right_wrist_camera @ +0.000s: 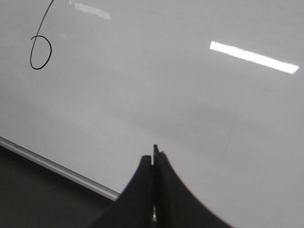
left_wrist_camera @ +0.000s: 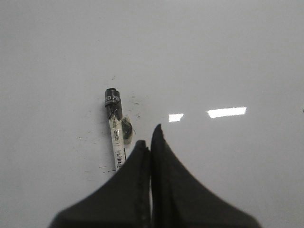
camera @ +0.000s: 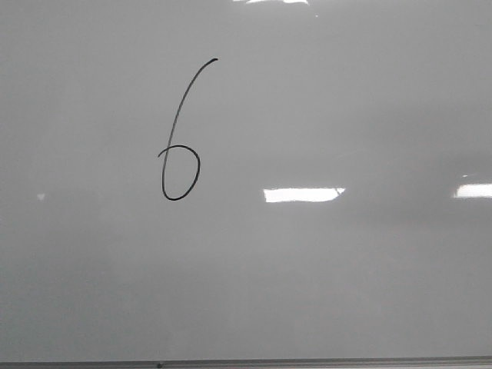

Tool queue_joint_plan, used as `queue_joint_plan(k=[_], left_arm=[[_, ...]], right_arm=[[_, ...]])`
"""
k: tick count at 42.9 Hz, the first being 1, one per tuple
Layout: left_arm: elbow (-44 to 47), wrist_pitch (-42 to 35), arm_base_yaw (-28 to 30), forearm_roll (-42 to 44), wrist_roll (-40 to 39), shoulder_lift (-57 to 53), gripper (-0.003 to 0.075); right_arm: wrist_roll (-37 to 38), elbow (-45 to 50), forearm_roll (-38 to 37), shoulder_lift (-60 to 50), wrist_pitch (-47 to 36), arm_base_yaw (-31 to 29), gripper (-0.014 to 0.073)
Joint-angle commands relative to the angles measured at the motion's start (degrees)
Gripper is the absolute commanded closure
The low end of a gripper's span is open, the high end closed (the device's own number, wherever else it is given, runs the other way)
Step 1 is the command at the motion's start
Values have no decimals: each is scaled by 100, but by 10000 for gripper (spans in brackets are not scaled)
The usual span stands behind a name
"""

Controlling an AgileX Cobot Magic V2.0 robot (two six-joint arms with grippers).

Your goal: Write number 6 on whiteboard

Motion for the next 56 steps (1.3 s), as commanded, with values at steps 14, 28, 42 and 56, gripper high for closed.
queue_joint_plan(k=[14,28,42,56], left_arm=[[32,-512,-39,-4,-53,-85,741],[32,-512,-39,-4,-53,-85,741],[32,-512,-39,-4,-53,-85,741],[32,-512,-39,-4,-53,-85,741]], right_arm=[[-6,-151,33,20,-433,-33,662],[-45,-14,-79,-38,-723,-33,662],[1251,1929,-614,-1186,-2880,-227,662],[1478,2444,-627,-2075,-2340,-1281,662]])
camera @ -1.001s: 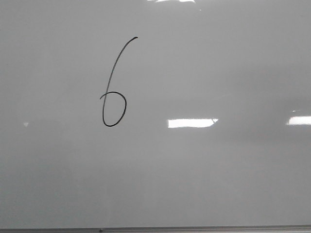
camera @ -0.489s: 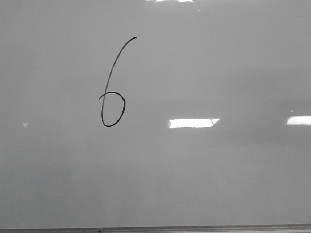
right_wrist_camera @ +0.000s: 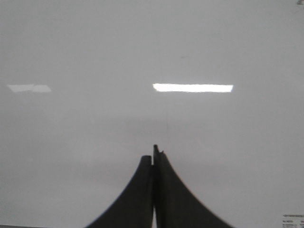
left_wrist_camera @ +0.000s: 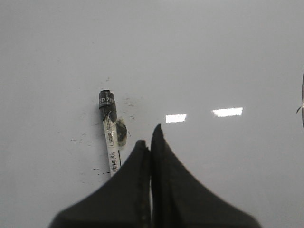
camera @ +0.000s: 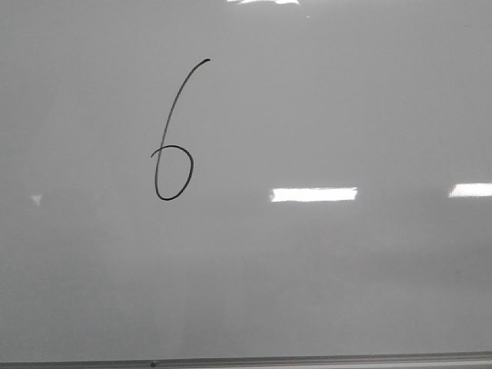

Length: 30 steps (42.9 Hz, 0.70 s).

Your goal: Write number 6 on whiteboard

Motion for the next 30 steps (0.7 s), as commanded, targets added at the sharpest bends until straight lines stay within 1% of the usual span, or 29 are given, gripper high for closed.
queue_joint_plan(k=[1,6,30], left_arm=[[32,-509,-39,-4,-53,-85,741],[32,-509,-39,-4,-53,-85,741],[32,-509,-39,-4,-53,-85,741]], right_arm=[[5,-77,-51,-131,-342,-328,662],[5,-77,25,-139,-372,-486,662],[5,-77,25,-139,-372,-488,662]])
